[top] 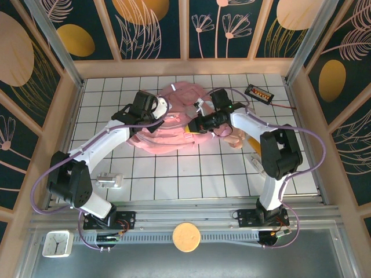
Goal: Pack the student bag
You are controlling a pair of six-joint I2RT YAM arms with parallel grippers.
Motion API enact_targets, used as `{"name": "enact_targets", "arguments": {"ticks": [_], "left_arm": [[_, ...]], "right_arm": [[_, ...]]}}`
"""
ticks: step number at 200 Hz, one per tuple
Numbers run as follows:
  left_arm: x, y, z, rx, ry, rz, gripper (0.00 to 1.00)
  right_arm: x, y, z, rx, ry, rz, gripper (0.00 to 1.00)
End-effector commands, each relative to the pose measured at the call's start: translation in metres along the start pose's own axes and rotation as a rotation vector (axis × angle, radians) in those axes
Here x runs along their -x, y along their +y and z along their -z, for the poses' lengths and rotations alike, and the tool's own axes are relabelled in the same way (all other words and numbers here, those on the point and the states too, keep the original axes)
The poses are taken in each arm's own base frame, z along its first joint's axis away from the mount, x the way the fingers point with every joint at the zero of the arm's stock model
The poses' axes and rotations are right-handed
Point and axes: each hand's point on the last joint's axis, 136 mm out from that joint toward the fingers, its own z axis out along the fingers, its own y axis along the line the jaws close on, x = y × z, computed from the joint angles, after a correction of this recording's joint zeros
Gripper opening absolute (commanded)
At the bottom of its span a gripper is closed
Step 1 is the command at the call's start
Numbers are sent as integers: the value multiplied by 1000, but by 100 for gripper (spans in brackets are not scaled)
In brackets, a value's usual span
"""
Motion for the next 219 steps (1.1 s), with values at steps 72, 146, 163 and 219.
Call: {"name": "enact_targets", "arguments": {"ticks": [72,146,163,219], "left_arm": [[72,-3,24,-67,-270,199,0],[69,49,44,192,-215,558,0],[72,44,41,149,-212,650,0],[80,20,3,31,-168,775,0]], "right_arm": [[42,63,-67,177,-112,-54,0],[63,16,-44,-152,-321,-126,0],[66,16,-29,-226,-312,-45,0],[8,66,-76,-34,25,156,0]]}}
